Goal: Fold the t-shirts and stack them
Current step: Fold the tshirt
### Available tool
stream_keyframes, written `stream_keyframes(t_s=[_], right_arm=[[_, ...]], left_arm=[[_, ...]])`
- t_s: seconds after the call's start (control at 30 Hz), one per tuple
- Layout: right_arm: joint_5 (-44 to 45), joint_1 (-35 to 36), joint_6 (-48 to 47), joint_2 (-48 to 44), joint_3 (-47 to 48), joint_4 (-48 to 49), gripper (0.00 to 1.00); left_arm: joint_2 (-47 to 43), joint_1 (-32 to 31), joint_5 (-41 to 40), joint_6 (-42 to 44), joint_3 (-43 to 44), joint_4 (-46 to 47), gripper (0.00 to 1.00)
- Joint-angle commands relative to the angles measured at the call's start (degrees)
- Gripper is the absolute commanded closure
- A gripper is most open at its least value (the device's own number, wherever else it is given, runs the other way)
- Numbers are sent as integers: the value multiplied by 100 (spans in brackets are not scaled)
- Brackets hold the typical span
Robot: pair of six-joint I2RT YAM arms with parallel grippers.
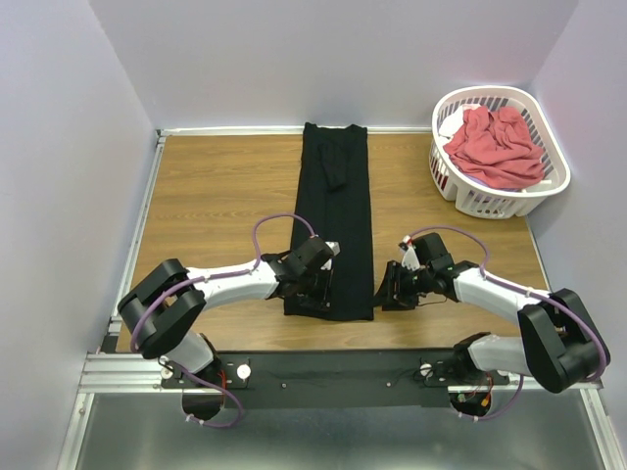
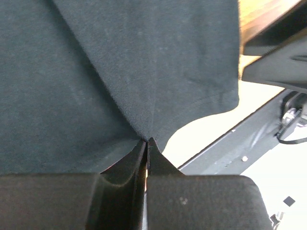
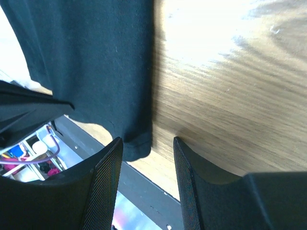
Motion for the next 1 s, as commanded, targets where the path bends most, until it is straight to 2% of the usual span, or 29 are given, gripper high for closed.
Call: stream_keyframes(t_s=[0.0, 0.3, 0.4, 0.53, 0.67, 0.8, 0.97], right_arm=[[-140, 25, -79, -199, -2, -285, 46], [-966, 25, -79, -437, 483, 47, 50], [-1693, 25, 149, -201, 290, 758, 52], [-2126, 42, 404, 273, -105, 1752, 60], [-2180, 51, 300, 757, -387, 2096, 67], [-2136, 34, -8, 1390, -642, 2131, 79], [-1548, -2, -17, 1514, -976, 2105, 84]], left_arm=[[65, -42, -301, 87, -26, -185, 92], [144, -34, -363, 131, 9, -229, 92], [205, -34, -328, 131, -8, -176, 92], [223, -25, -319, 105, -61, -132, 92], [232, -16, -328, 96, -105, -132, 92], [214, 2, -310, 79, -193, -97, 92], [188, 28, -310, 70, -316, -44, 92]])
